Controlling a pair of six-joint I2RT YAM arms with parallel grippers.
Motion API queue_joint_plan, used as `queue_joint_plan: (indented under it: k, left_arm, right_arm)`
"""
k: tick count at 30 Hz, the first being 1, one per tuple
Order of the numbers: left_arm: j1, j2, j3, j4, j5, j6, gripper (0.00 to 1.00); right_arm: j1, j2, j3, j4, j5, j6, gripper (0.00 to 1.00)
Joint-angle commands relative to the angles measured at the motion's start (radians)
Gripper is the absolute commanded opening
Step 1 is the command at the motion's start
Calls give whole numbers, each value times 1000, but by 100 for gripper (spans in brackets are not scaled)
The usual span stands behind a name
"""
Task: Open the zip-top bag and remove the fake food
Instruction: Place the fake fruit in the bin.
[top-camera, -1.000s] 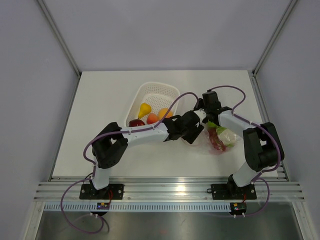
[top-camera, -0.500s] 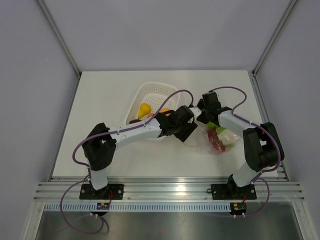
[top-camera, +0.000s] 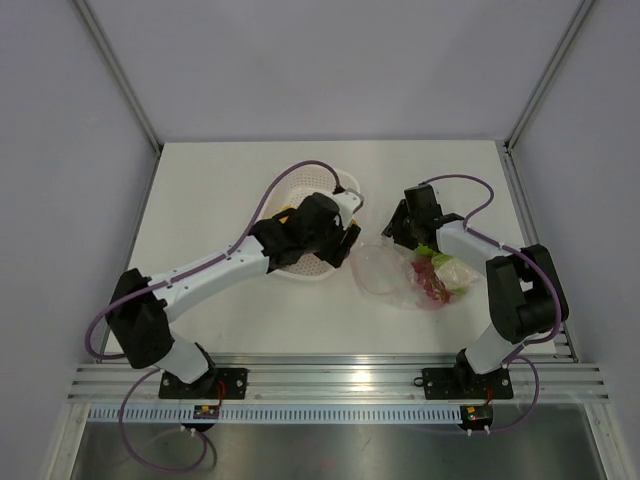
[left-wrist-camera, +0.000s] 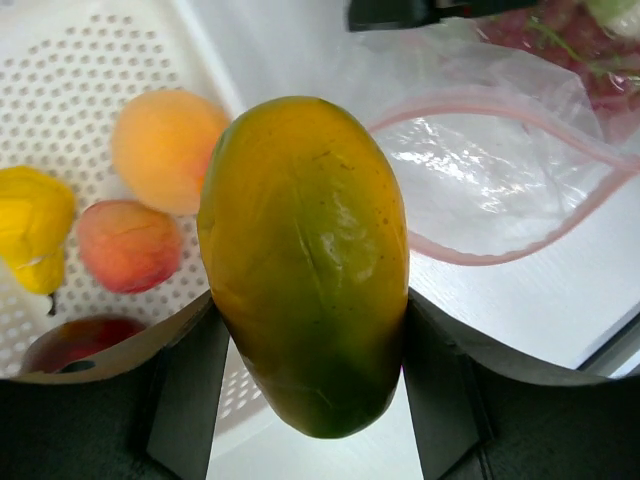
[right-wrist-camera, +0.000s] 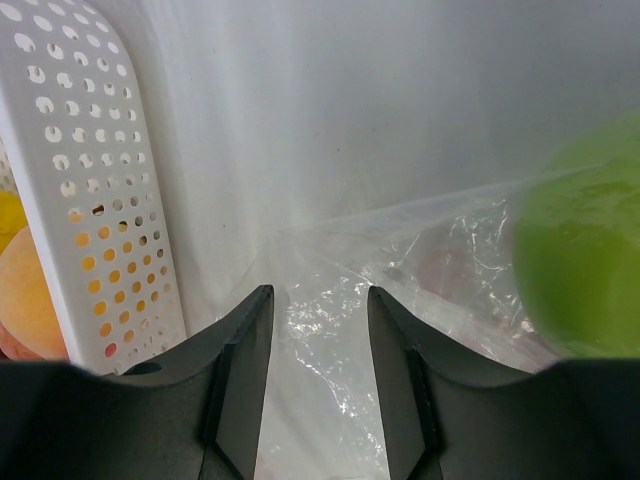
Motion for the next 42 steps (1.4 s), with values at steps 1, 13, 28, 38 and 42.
queue_joint_plan:
  k: [1,13,28,38,42]
  left_arm:
    - [74,-112,-64,135,-45,-39,57]
    - [298,-178,-290,409,-96,-156,57]
    - [385,-40,-262,406,52,-206,68]
    - [389,-66,-281,411,33,-219,78]
    - [389,-100,-297,422,21,-220,81]
  right_arm:
    - [5,-18,25,3,28,5,50]
    - [5,-33,14,3,36,7,50]
    - [5,-96,-26,19,43,24,50]
    - [5,-110,-30,21,45,25,50]
    - [7,-116,-35,19,45,25,50]
